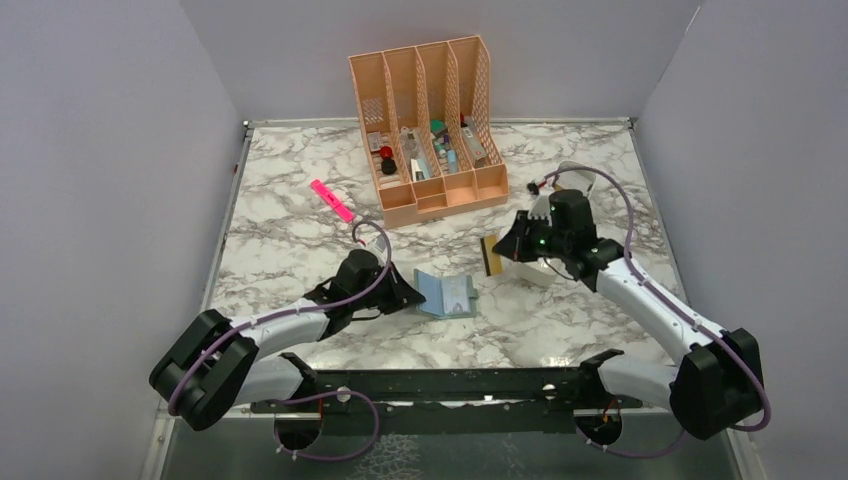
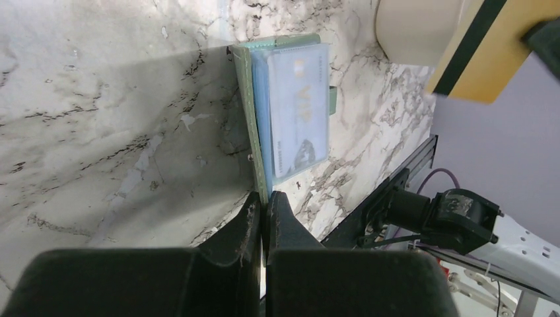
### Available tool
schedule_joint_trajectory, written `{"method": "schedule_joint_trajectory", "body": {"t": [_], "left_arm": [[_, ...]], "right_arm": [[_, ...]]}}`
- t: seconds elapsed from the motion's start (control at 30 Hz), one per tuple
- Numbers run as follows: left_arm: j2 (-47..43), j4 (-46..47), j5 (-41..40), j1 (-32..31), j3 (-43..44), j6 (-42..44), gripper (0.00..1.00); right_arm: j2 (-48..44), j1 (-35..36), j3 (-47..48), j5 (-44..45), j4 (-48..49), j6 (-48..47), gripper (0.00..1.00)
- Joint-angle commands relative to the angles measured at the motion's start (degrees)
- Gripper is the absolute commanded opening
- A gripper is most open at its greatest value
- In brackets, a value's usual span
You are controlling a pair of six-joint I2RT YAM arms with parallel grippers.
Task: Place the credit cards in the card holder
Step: Insert the credit card into the card holder.
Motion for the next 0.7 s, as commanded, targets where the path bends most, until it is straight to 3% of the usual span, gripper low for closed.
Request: {"method": "schedule_joint_trajectory", "body": {"t": [0.0,0.2,0.4,0.5,0.67], "left_arm": [[-1.51,3.35,-1.57,0.22,-1.47,-1.88,0.02],[-2.66,-0.59,-2.92,0.21,-2.78,-0.92,0.29],[-6.76,-6.95,-5.51,0.24,-1.85,2.66,0.39],[-7.81,-5.94,-4.8,0.25,-2.95,2.4,0.38],[-7.08,-5.43,-3.69,0.25,-3.8,2.77,0.22]], "right_arm": [[-2.79,5.87,-4.98,-2.41,9.93,12.27,0.01],[-1.54,13.24,-12.0,-0.57,19.8,20.59,0.01],[3.03,17.89,-14.86,2.72,27.06,23.94,0.01],[6.37,18.9,-17.0,3.38,33.05,25.41,0.01],[10.26,19.27,-17.99,4.9,36.07,25.76,0.01]]}}
